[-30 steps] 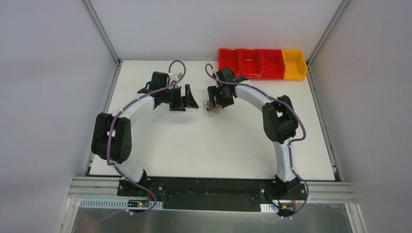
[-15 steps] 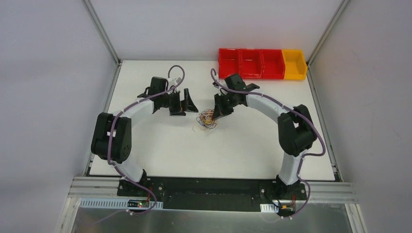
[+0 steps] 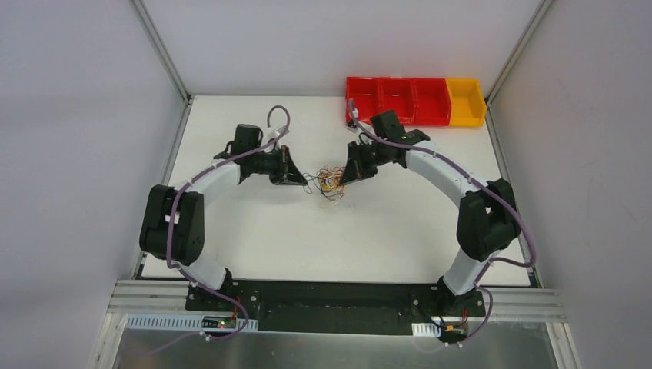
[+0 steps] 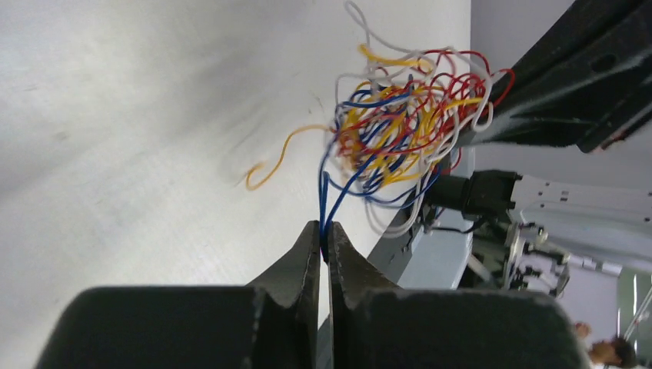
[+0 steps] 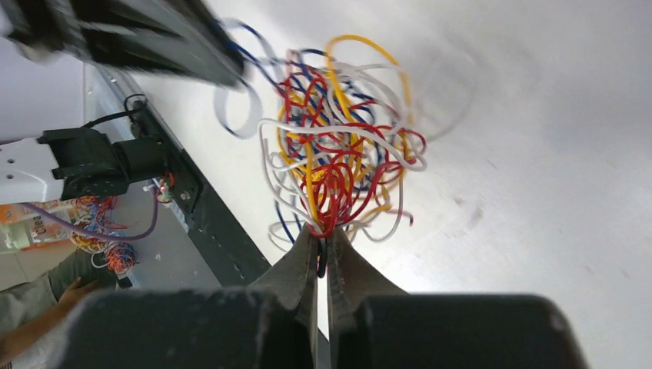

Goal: Untangle the cables

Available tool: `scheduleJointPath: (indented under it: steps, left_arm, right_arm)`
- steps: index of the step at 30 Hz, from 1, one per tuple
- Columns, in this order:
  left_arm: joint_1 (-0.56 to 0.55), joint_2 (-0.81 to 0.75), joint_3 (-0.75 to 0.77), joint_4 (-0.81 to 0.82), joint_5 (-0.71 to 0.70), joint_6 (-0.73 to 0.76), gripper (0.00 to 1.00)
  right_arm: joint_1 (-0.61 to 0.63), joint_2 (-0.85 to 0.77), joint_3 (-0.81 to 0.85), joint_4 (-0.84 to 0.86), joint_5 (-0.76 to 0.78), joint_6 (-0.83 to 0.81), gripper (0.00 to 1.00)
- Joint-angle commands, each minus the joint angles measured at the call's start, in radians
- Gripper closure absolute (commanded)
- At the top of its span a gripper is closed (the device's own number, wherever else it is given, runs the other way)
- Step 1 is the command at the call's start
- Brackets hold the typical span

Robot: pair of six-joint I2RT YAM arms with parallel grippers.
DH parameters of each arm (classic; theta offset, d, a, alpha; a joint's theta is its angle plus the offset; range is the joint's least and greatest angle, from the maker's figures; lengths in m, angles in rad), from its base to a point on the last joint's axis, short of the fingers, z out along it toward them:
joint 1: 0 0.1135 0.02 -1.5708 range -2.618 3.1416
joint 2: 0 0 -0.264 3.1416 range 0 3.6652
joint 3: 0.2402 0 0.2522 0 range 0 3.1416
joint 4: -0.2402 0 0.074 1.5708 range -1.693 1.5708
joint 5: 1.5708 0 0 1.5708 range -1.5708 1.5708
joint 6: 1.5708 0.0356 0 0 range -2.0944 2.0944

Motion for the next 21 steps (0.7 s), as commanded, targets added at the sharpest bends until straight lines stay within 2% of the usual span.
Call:
scheduleJointPath:
  steps: [1, 11, 16, 21]
  left_arm:
    - [0.146, -0.161, -0.053, -0.082, 0.066, 0.054, 1.00]
    - [0.400, -0.277, -0.025, -0.328, -0.050, 0.238, 1.00]
    - [0.569, -0.270, 0.057, -0.456, -0.102, 0.328, 1.00]
    - [0.641, -0.232, 0.125, -0.580, -0.232, 0.419, 1.00]
  right_arm:
    - [-0.111, -0.142, -0.052, -0.126, 0.080, -0.066, 1.00]
    - [-0.371, -0.254, -0.129, -0.339, 0.177, -0.246, 1.00]
    - [-0.540, -0.283, -0.142, -0.417, 0.227, -0.383, 1.00]
    - [-0.711, -0.270, -0.118, -0.460, 0.248, -0.455, 1.00]
